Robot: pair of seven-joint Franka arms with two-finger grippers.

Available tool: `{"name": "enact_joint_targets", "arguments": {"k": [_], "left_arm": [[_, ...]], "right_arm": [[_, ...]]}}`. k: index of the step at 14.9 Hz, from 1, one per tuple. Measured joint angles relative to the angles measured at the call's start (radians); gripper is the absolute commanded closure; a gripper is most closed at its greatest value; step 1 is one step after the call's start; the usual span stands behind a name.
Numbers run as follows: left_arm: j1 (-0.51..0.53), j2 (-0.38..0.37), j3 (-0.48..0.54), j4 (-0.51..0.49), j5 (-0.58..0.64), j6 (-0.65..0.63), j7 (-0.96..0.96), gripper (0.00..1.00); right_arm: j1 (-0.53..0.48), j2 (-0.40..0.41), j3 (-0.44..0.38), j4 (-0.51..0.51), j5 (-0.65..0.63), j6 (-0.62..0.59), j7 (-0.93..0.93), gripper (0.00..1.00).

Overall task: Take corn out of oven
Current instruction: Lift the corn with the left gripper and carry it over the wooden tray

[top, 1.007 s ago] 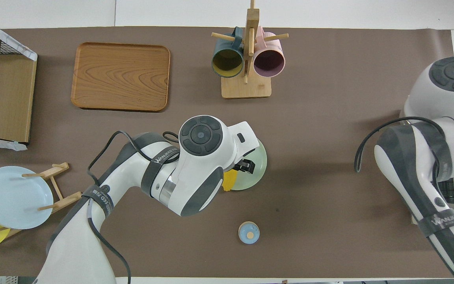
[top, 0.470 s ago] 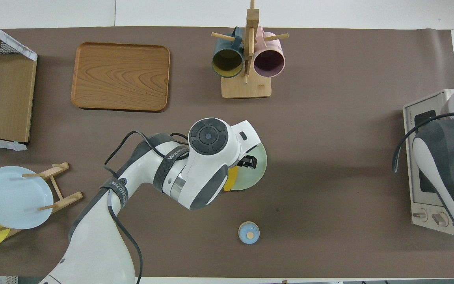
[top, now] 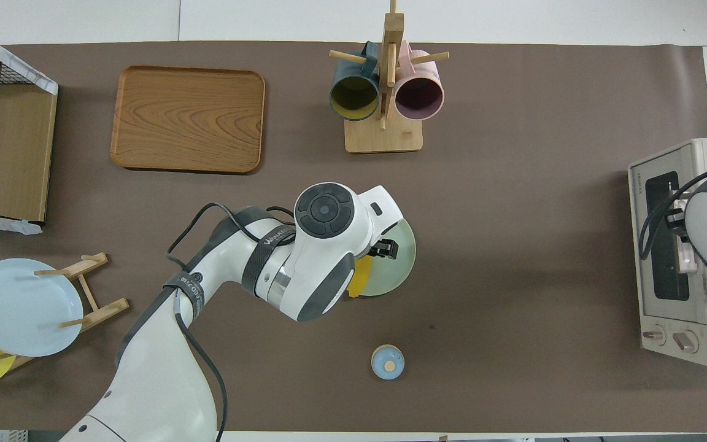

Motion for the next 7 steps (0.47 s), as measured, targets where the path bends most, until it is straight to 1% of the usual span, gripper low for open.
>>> {"name": "enact_joint_targets", "arguments": {"k": [2, 3, 4, 5, 6, 7], "left_arm": [[0.000, 0.006, 0.000, -0.002, 0.000, 0.001, -0.006, 0.00], [-0.001, 0.009, -0.001, -0.005, 0.000, 0.004, -0.014, 0.01], [-0.003, 0.010, -0.002, -0.010, 0.000, 0.011, -0.022, 0.10], [-0.003, 0.011, -0.004, -0.015, 0.000, 0.018, -0.026, 0.26], [-0.004, 0.011, -0.005, -0.018, 0.000, 0.023, -0.031, 0.50], [-0.004, 0.011, -0.005, -0.018, 0.000, 0.024, -0.035, 0.81]], "right_arm": [[0.002, -0.020, 0.006, 0.043, 0.067, -0.021, -0.005, 0.53], [0.006, -0.040, 0.015, 0.053, 0.094, -0.032, -0.005, 0.18], [0.011, -0.059, 0.022, 0.056, 0.112, -0.043, -0.005, 0.00], [0.016, -0.075, 0.027, 0.056, 0.124, -0.047, -0.005, 0.00], [0.018, -0.086, 0.029, 0.056, 0.136, -0.047, -0.005, 0.00], [0.018, -0.093, 0.030, 0.056, 0.145, -0.047, -0.005, 0.00]]}}
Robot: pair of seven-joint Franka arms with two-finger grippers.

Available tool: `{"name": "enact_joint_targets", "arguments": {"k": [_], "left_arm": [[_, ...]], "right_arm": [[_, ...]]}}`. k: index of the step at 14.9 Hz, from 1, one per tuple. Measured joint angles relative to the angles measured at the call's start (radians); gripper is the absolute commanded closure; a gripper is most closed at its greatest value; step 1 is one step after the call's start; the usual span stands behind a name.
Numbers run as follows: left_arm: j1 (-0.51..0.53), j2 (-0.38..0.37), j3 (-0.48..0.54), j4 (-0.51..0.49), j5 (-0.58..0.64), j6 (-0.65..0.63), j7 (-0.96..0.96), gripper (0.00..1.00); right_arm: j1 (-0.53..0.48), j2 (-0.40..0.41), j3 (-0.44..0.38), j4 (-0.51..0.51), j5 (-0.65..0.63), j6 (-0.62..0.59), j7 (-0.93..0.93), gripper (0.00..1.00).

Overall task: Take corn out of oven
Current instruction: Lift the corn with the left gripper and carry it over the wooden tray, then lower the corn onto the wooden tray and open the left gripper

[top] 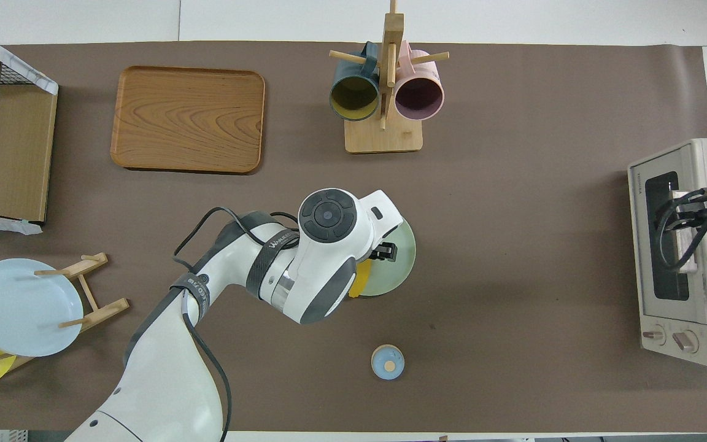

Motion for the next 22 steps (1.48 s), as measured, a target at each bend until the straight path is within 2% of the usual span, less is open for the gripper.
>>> {"name": "enact_joint_targets", "arguments": {"k": [1, 6, 9, 11, 15, 17, 20, 22], "left_arm": [[0.000, 0.000, 0.000, 0.000, 0.000, 0.000, -0.009, 1.00], [0.003, -0.006, 0.008, 0.022, 0.000, -0.027, -0.052, 1.00], [0.044, -0.033, 0.045, 0.111, 0.000, -0.154, -0.056, 1.00], [0.118, -0.048, 0.073, 0.182, 0.000, -0.237, -0.038, 1.00], [0.317, -0.035, 0.080, 0.228, 0.000, -0.253, 0.078, 1.00], [0.389, 0.018, 0.081, 0.301, 0.011, -0.258, 0.110, 1.00], [0.451, 0.153, 0.080, 0.443, 0.085, -0.265, 0.143, 1.00], [0.499, 0.219, 0.079, 0.507, 0.091, -0.260, 0.238, 1.00]], "right_arm": [[-0.001, -0.002, 0.000, 0.000, 0.003, 0.000, 0.000, 0.00], [0.001, -0.001, 0.000, 0.000, 0.010, 0.000, 0.000, 0.00], [0.031, -0.002, -0.010, 0.000, 0.011, 0.000, 0.002, 0.00], [0.068, -0.002, -0.037, 0.000, 0.011, 0.000, 0.008, 0.00], [0.076, -0.002, -0.057, 0.000, 0.011, 0.008, 0.009, 0.00], [0.076, -0.002, -0.060, 0.000, 0.011, 0.026, 0.010, 0.00], [0.076, -0.002, -0.060, 0.003, 0.011, 0.026, 0.018, 0.00], [0.076, -0.003, -0.061, 0.020, 0.011, 0.020, 0.022, 0.00]]}}
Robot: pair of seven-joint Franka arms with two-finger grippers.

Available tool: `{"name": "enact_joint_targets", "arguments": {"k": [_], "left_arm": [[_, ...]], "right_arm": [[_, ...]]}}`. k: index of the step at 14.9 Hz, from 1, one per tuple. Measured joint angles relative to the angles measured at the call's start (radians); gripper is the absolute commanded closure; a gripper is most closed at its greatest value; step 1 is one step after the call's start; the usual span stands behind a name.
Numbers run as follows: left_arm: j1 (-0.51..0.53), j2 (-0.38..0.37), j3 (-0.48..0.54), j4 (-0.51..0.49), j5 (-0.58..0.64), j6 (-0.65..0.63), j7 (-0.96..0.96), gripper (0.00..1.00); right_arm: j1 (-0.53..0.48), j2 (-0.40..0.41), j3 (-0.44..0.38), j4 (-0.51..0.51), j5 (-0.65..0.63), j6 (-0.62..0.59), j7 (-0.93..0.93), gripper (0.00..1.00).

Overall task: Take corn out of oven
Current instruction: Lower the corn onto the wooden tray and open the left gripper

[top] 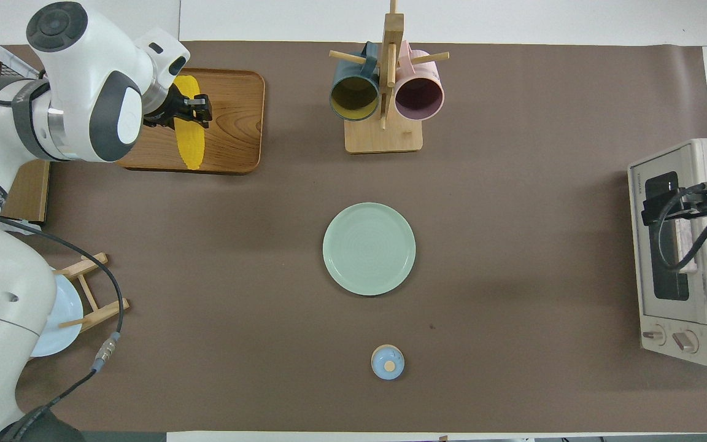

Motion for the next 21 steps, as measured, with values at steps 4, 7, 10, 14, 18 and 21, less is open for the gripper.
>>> {"name": "enact_joint_targets", "arguments": {"k": [4, 7, 10, 14, 18, 21], "left_arm": [[0.039, 0.044, -0.004, 0.039, 0.000, 0.038, 0.055, 1.00], [0.052, 0.071, -0.005, 0.061, 0.000, 0.077, 0.057, 1.00], [0.050, 0.109, -0.011, 0.067, 0.000, 0.112, 0.057, 1.00], [0.050, 0.132, -0.016, 0.081, 0.002, 0.122, 0.060, 0.01], [0.049, 0.132, -0.017, 0.087, 0.003, 0.109, 0.064, 0.00], [0.053, 0.117, -0.015, 0.112, 0.001, 0.038, 0.064, 0.00]], "right_arm": [[-0.001, 0.010, -0.004, 0.097, 0.000, -0.113, 0.004, 0.00], [0.000, 0.024, -0.004, 0.130, 0.000, -0.123, 0.010, 0.00], [0.001, 0.036, -0.003, 0.131, 0.000, -0.123, 0.047, 0.00], [0.004, 0.037, -0.003, 0.131, 0.000, -0.124, 0.052, 0.00], [0.002, 0.037, -0.004, 0.131, 0.000, -0.124, 0.052, 0.00], [0.002, 0.037, -0.004, 0.131, 0.000, -0.124, 0.052, 0.00]]}}
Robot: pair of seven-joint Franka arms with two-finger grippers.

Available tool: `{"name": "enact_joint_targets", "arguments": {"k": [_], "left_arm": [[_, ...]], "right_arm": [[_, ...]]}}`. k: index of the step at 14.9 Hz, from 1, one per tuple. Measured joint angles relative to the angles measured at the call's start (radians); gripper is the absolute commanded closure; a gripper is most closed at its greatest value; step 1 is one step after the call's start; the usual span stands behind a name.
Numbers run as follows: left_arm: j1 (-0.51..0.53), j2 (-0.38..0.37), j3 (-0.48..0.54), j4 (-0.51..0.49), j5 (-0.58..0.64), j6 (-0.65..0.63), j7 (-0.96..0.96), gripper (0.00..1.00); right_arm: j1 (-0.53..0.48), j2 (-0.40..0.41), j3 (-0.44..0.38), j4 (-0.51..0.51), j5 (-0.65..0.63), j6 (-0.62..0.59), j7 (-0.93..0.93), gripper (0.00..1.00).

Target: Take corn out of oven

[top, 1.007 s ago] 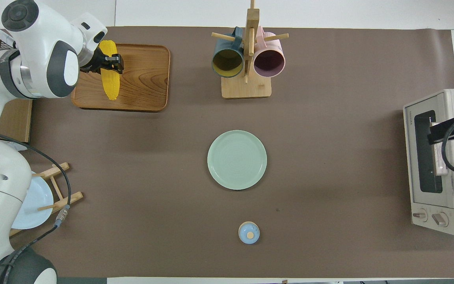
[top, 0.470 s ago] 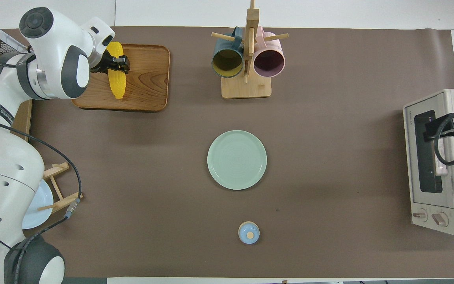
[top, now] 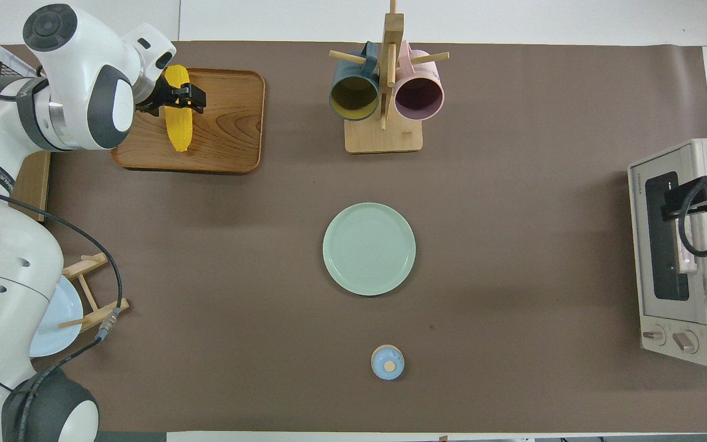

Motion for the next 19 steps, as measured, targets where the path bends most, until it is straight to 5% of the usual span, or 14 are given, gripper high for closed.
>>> {"name": "enact_joint_targets", "arguments": {"k": [14, 19], "left_arm": [[-0.001, -0.535, 0.007, -0.183, 0.003, -0.493, -0.118, 0.00], [-0.001, -0.761, 0.005, -0.437, 0.003, -0.531, -0.121, 0.00]], "right_arm": [[0.000, 0.000, 0.000, 0.000, 0.000, 0.000, 0.000, 0.00], [0.000, 0.000, 0.000, 0.000, 0.000, 0.000, 0.000, 0.00]]}}
